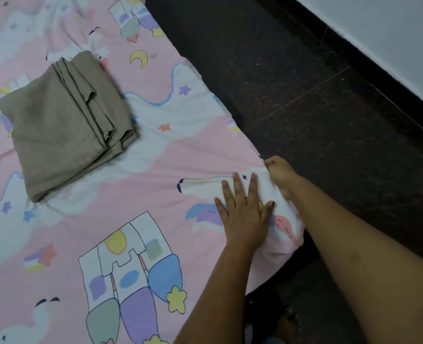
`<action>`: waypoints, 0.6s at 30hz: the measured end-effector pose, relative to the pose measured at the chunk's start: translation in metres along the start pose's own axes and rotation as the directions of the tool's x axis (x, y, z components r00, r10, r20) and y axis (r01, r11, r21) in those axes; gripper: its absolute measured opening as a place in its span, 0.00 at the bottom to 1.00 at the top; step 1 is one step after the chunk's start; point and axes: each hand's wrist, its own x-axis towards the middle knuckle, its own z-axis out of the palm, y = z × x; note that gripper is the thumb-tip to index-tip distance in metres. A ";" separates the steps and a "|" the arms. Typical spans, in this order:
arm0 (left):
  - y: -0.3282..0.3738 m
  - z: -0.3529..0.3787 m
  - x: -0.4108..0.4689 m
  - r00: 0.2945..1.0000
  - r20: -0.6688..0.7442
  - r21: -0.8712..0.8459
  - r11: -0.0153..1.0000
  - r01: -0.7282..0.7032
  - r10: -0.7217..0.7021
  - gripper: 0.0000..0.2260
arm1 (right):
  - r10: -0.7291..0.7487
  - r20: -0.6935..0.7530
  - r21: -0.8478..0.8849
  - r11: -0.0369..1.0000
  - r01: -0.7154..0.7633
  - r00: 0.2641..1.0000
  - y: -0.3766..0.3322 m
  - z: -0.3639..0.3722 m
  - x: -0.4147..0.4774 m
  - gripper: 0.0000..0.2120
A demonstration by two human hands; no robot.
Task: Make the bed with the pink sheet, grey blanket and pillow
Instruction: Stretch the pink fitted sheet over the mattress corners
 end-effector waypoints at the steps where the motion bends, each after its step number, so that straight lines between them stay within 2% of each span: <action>1: 0.004 0.000 0.000 1.000 0.000 -0.007 1.000 -0.002 0.002 0.38 | -0.024 -0.042 0.002 1.000 0.025 0.999 0.001 0.001 0.002 0.11; 4: 0.011 0.002 0.001 0.999 -0.028 -0.017 1.000 -0.021 0.020 0.36 | -0.119 -0.192 -0.009 0.993 0.120 0.974 -0.001 0.000 0.006 0.14; 6: 0.019 0.000 0.004 0.997 -0.024 -0.040 0.996 -0.077 0.076 0.33 | -0.220 -0.311 -0.200 0.966 0.162 0.925 -0.001 -0.012 0.008 0.13; 8: 0.031 -0.002 0.010 0.987 0.026 -0.062 0.986 -0.156 0.158 0.29 | -0.291 -0.364 -0.417 0.900 0.124 0.885 0.006 -0.025 0.008 0.12; 10: 0.040 -0.004 0.018 0.985 0.026 -0.020 0.985 -0.170 0.171 0.30 | -0.292 -0.368 -0.476 0.875 0.091 0.883 0.014 -0.028 0.010 0.13; 14: 0.024 -0.013 0.039 0.997 -0.052 0.087 0.995 -0.057 0.061 0.28 | -0.221 -0.309 -0.574 0.819 0.004 0.925 0.018 -0.016 0.017 0.15; 16: 0.014 -0.021 0.046 0.996 -0.039 0.100 0.992 -0.079 0.083 0.29 | -0.221 -0.250 -0.650 0.760 0.005 0.943 0.019 -0.014 0.023 0.14; 18: 0.014 -0.028 0.050 0.994 -0.001 0.079 0.991 -0.112 0.113 0.30 | -0.175 -0.176 -0.652 0.758 0.019 0.969 0.021 -0.014 0.032 0.15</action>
